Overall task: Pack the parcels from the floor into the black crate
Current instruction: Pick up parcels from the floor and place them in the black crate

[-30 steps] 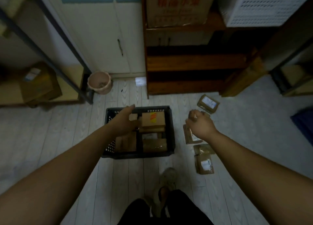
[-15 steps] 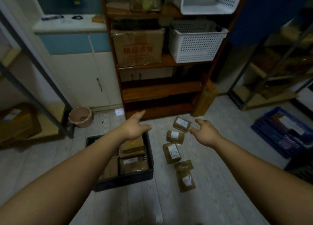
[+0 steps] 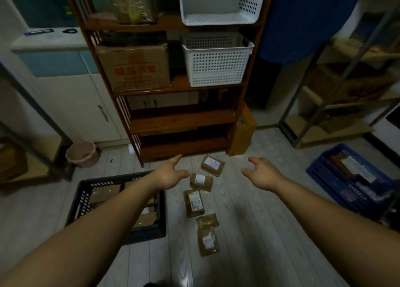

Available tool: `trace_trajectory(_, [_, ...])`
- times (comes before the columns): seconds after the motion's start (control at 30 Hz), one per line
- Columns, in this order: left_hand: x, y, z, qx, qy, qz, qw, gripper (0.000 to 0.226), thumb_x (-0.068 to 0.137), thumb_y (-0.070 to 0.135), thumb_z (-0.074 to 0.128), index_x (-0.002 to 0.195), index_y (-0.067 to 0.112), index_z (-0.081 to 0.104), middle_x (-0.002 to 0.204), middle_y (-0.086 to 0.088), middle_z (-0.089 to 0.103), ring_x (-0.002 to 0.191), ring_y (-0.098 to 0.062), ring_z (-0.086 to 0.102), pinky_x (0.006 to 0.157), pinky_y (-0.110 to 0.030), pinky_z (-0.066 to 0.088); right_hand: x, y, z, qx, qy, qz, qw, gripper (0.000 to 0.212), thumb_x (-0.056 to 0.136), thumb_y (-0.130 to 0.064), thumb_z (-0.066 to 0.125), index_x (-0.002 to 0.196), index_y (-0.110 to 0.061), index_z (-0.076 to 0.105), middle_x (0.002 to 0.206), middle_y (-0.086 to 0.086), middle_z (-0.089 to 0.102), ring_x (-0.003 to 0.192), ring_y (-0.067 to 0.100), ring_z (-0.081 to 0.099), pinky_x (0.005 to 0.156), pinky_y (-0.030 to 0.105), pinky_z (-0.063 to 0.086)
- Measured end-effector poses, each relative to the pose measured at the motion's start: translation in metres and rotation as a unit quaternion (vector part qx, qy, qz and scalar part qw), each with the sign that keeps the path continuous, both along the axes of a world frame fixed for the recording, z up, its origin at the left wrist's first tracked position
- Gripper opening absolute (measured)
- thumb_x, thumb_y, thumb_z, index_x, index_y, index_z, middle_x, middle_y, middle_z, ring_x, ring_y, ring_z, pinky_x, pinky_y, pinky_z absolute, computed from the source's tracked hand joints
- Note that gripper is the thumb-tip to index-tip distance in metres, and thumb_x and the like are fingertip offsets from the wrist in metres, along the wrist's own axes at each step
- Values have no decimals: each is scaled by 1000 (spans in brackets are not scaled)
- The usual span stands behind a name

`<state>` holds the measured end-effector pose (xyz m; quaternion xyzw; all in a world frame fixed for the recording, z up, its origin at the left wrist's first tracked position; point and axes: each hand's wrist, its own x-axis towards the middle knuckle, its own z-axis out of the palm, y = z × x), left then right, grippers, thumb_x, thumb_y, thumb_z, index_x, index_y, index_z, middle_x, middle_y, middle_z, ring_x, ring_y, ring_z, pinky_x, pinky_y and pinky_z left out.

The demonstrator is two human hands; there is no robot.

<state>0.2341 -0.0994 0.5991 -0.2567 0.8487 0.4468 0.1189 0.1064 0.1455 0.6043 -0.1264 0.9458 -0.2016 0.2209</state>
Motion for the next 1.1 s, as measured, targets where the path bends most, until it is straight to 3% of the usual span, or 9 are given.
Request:
trace_trajectory(0.27, [-46,-40,-53,53,-49,33,997,74,86,38,59,146,31,17,151,-9,29,133,-28,35,109,-46,32,-41,-46,-44,-17,-53,23,998,59,92,-40,53,144,-21,34,148,9,33,131,28,39,102,35,35])
trace_trajectory(0.47, [-97,-56,-120,103,-88,78,988,73,88,33,59,147,22,19,151,-11,26,132,-27,36,101,-33,33,-97,-52,-92,26,-106,43,993,66,91,-45,53,145,-14,30,149,11,33,133,26,37,99,27,32])
trace_trajectory(0.57, [-110,-61,-157,135,-105,100,980,66,88,25,61,144,14,28,144,-9,40,114,-16,46,88,-22,34,-123,-65,-130,21,-131,35,991,61,92,-43,53,143,-16,34,145,10,40,127,24,43,89,23,36])
trace_trajectory(0.63, [-114,-64,-188,136,-114,118,977,62,88,22,61,142,13,31,141,-9,44,111,-15,46,89,-22,35,-138,-77,-163,21,-149,48,987,55,93,-37,52,142,-17,35,141,10,44,122,24,47,80,20,35])
trace_trajectory(0.7, [-118,-68,-226,134,-133,148,971,69,87,23,62,145,13,25,146,-11,37,124,-22,43,99,-28,35,-152,-90,-201,27,-167,70,983,53,95,-34,51,142,-16,34,138,11,47,120,25,48,74,18,36])
trace_trajectory(0.83, [-134,-76,-316,143,-152,202,957,76,86,23,63,147,13,19,152,-11,27,136,-28,31,112,-40,28,-183,-117,-295,20,-209,108,972,55,92,-32,54,142,-19,33,136,9,49,117,27,52,89,32,46])
trace_trajectory(0.9, [-144,-79,-370,139,-166,207,954,75,87,25,63,147,13,19,152,-11,26,137,-28,30,112,-42,27,-195,-129,-350,11,-232,114,966,55,92,-31,54,142,-20,35,137,8,48,118,26,52,93,36,47])
trace_trajectory(1.0, [-158,-81,-457,142,-178,223,948,74,86,26,63,146,14,23,148,-13,34,131,-31,39,108,-44,35,-208,-146,-437,-3,-256,119,959,60,92,-33,56,144,-23,30,143,7,43,124,26,47,90,31,43])
trace_trajectory(1.1, [-168,-80,-539,126,-193,245,942,76,85,27,65,146,18,22,148,-14,33,129,-31,41,102,-35,38,-210,-162,-524,-17,-282,121,951,65,91,-36,55,147,-23,24,147,7,38,126,26,45,91,33,44])
